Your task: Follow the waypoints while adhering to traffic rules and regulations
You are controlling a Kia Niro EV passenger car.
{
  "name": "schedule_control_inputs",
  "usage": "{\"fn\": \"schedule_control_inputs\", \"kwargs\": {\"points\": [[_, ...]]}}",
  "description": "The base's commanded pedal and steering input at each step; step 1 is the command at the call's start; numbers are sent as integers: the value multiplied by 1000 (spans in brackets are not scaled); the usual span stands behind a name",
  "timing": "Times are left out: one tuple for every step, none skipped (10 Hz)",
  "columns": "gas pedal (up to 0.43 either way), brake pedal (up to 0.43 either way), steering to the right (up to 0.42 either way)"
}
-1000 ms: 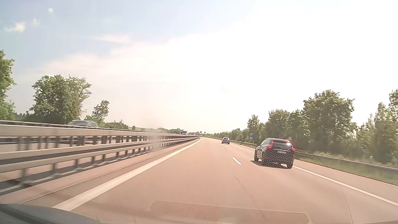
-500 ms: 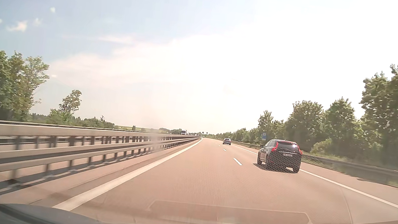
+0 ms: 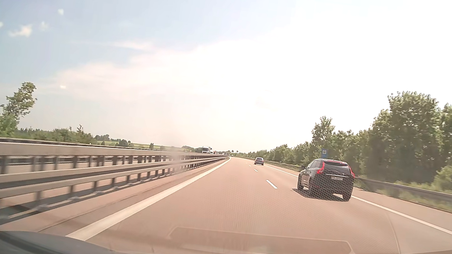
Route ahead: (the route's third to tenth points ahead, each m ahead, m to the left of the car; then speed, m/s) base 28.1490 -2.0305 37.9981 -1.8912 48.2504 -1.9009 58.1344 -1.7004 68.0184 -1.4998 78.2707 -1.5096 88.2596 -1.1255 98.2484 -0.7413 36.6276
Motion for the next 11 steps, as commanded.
{"fn": "schedule_control_inputs", "kwargs": {"points": [[1000,0,-4],[1000,0,-4],[1000,0,-4],[1000,0,-4],[1000,0,-3],[1000,0,-3],[1000,0,-3],[1000,0,-3],[1000,0,-3],[1000,0,-3],[1000,0,-3]]}}
